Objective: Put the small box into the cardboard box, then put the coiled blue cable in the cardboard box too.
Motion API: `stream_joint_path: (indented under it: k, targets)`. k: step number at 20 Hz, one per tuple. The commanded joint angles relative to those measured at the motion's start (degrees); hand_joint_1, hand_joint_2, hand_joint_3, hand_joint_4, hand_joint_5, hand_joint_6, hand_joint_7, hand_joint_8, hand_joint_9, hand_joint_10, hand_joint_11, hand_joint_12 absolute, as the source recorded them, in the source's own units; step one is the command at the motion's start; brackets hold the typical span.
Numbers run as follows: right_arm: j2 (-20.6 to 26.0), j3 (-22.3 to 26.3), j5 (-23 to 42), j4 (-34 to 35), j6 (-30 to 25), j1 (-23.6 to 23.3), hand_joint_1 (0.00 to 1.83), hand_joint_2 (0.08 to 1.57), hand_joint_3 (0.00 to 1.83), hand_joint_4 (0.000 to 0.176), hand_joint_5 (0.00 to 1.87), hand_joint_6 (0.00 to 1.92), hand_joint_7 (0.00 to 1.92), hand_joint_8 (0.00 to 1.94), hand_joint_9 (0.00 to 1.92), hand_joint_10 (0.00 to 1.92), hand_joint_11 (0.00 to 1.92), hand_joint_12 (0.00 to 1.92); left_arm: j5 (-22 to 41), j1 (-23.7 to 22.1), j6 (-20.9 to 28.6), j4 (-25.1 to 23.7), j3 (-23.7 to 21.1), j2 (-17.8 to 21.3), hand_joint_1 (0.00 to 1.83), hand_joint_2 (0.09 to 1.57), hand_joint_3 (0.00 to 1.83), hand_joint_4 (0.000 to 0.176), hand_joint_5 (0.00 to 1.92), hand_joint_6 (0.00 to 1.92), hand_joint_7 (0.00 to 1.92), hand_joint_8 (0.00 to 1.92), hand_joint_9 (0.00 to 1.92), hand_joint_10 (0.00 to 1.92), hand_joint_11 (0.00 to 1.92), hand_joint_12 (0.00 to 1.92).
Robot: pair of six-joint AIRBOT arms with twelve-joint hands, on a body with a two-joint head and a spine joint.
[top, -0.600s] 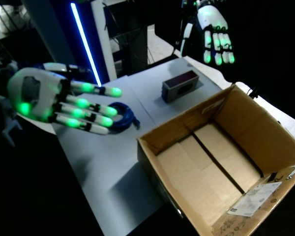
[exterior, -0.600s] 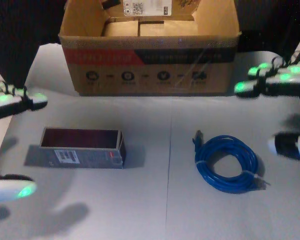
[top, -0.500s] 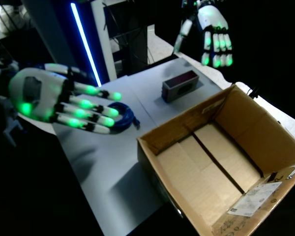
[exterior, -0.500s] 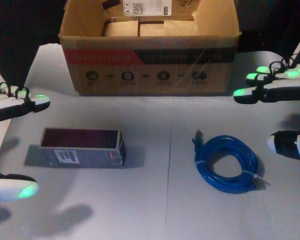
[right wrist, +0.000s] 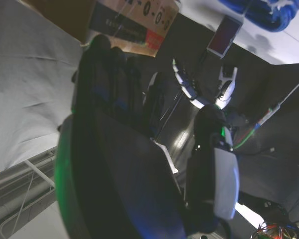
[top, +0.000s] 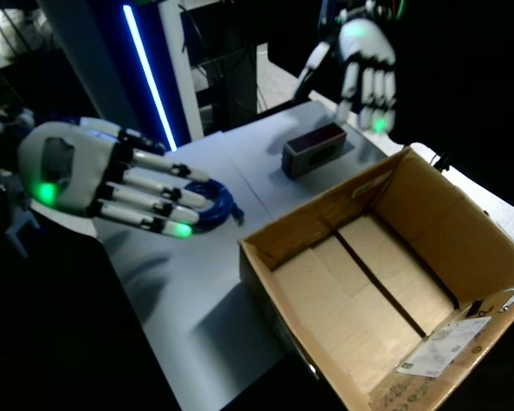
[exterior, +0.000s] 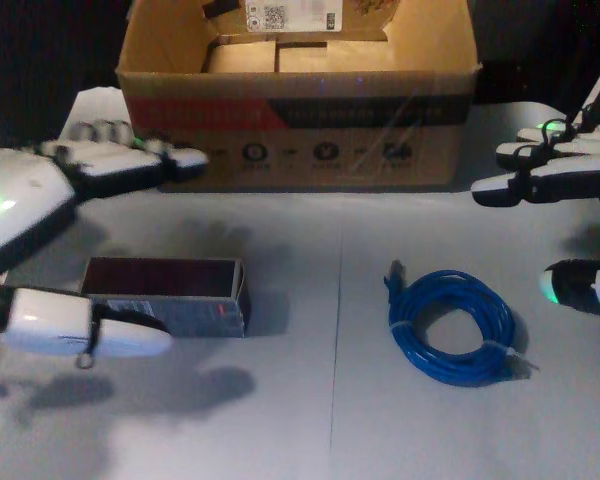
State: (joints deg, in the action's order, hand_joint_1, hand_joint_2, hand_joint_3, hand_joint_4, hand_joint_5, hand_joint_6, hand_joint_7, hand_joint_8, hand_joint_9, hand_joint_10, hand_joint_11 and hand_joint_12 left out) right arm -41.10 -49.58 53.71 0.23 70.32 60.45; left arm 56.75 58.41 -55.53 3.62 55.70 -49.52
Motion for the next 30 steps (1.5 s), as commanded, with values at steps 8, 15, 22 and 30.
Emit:
stream_joint_path:
  k: [8, 15, 22, 30]
  targets:
    - [-0.1, -0.2, 6.8, 0.6, -0.5, -0.6, 0.66, 1.26, 0.00, 0.112, 0.54, 0.00, 0.26, 0.00, 0.14, 0.00, 0.00, 0.24, -2.0, -3.6, 0.5, -0.9, 3.0, -3.9, 1.11, 1.04, 0.00, 0.000, 0.82, 0.00, 0.91, 0.02, 0.86, 0.27, 0.48, 1.23]
    - [-0.1, -0.2, 6.8, 0.6, -0.9, -0.6, 0.59, 1.29, 0.00, 0.123, 0.51, 0.00, 0.27, 0.00, 0.16, 0.00, 0.00, 0.18, -1.7, -3.7, 0.5, -0.4, 3.5, -3.5, 1.26, 1.12, 0.00, 0.000, 1.14, 0.52, 0.84, 1.38, 0.86, 1.37, 0.83, 1.72]
    - [-0.1, -0.2, 6.8, 0.7, -1.4, -0.6, 0.64, 1.27, 0.00, 0.120, 0.51, 0.00, 0.28, 0.00, 0.17, 0.01, 0.00, 0.14, 7.3, -3.8, 2.2, -3.2, -0.5, 4.8, 1.26, 1.10, 0.00, 0.000, 1.18, 0.47, 0.92, 1.25, 0.95, 1.13, 0.88, 1.57]
    - [-0.4, -0.3, 6.8, 0.9, -1.4, -0.6, 0.45, 1.36, 0.00, 0.114, 0.52, 0.00, 0.22, 0.00, 0.16, 0.00, 0.00, 0.30, 19.7, -10.0, 5.0, -4.3, 0.9, 9.5, 1.26, 1.08, 0.00, 0.000, 1.20, 0.48, 0.95, 1.21, 0.84, 0.71, 0.57, 1.46]
